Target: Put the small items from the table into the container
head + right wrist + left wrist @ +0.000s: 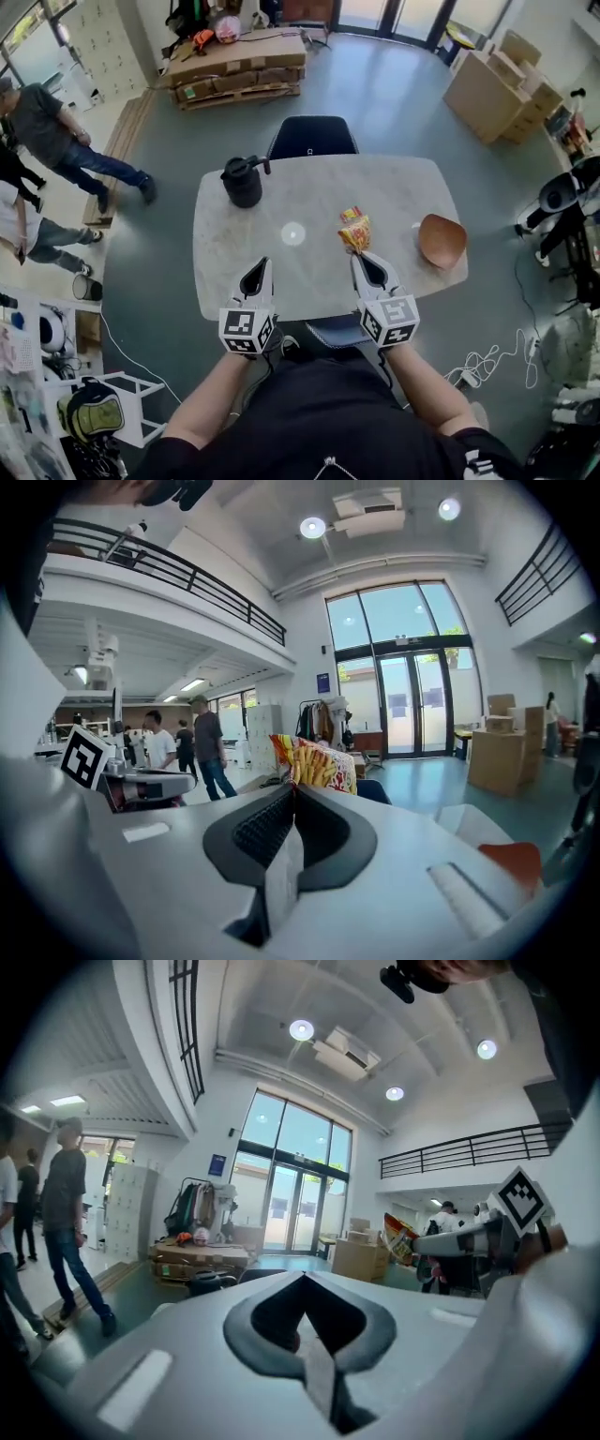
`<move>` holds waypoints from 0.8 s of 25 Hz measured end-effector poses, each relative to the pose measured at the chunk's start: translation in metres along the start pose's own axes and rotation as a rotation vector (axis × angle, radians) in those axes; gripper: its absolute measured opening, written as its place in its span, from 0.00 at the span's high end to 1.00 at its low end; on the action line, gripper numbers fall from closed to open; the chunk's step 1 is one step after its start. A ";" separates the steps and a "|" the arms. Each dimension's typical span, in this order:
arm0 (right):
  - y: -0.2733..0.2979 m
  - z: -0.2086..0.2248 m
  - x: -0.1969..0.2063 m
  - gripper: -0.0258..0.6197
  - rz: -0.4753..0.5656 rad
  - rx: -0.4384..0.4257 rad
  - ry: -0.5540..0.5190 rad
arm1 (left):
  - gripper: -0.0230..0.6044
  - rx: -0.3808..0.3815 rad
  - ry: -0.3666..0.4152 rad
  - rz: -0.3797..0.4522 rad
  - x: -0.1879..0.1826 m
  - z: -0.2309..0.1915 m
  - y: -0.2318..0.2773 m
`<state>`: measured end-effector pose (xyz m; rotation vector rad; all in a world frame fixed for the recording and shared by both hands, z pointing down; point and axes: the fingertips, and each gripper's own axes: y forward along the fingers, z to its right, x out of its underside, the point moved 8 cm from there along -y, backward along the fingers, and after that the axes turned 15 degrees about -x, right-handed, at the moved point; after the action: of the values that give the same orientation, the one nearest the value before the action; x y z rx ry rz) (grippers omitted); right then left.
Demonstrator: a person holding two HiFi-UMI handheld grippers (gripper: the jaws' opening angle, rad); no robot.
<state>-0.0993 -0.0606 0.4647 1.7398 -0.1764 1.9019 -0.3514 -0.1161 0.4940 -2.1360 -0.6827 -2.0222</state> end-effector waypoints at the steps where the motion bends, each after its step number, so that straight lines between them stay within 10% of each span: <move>1: -0.010 0.004 0.003 0.91 0.001 0.021 0.003 | 0.96 0.027 0.005 0.000 -0.001 0.011 0.004; 20: -0.112 0.039 0.022 0.91 0.019 0.222 0.044 | 0.96 0.150 -0.004 -0.063 0.021 0.082 0.022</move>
<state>-0.0122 0.0231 0.4623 1.8412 0.0366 2.0370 -0.2677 -0.0991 0.5110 -2.0596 -0.8831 -1.9293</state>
